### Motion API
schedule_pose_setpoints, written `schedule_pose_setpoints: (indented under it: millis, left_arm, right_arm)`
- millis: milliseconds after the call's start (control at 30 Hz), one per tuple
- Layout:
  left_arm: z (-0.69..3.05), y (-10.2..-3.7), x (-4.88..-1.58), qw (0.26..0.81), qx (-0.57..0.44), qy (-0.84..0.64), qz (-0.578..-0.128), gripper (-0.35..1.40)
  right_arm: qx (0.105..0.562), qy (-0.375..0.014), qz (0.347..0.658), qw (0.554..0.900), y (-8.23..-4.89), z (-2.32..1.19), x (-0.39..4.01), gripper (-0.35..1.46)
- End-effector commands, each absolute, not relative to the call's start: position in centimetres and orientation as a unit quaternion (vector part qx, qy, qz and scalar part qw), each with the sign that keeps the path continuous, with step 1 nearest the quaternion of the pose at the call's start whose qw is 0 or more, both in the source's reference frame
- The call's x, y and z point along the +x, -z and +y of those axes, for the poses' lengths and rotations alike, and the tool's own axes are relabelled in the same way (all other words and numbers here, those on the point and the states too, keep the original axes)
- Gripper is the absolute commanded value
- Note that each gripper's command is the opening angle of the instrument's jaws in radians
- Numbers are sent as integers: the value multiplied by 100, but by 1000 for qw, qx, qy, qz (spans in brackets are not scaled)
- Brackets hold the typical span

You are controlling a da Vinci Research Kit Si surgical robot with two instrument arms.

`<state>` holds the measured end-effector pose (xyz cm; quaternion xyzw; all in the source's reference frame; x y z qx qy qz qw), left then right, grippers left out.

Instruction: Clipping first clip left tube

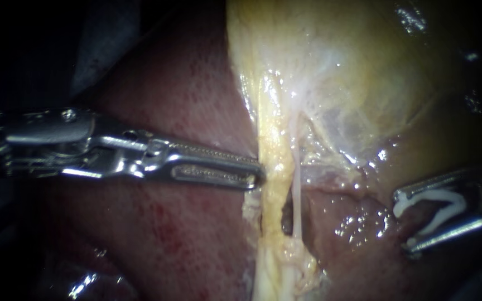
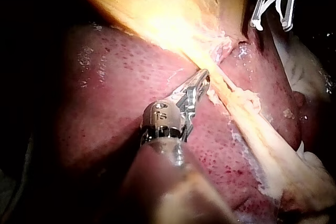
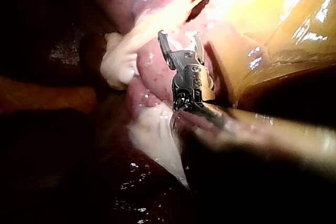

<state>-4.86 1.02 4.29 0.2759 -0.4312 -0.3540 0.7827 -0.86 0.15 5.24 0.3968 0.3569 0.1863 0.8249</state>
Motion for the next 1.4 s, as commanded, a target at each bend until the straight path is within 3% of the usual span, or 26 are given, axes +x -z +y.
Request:
schedule_pose_setpoints:
  millis: [33,467,900,1400]
  left_arm:
    - [102,-428,-486,783,276,354,-431,-35]
    - [91,-418,-465,777,285,358,-431,-35]
    - [84,-385,-444,768,291,366,-438,-35]
    - [80,-374,-447,764,293,369,-441,-35]
  right_arm:
    - [397,-187,357,825,-524,15,-86,48]
    - [394,-192,356,825,-521,12,-64,48]
    - [388,-204,358,825,-513,-4,-8,51]
    - [377,-205,356,830,-554,-32,50,53]
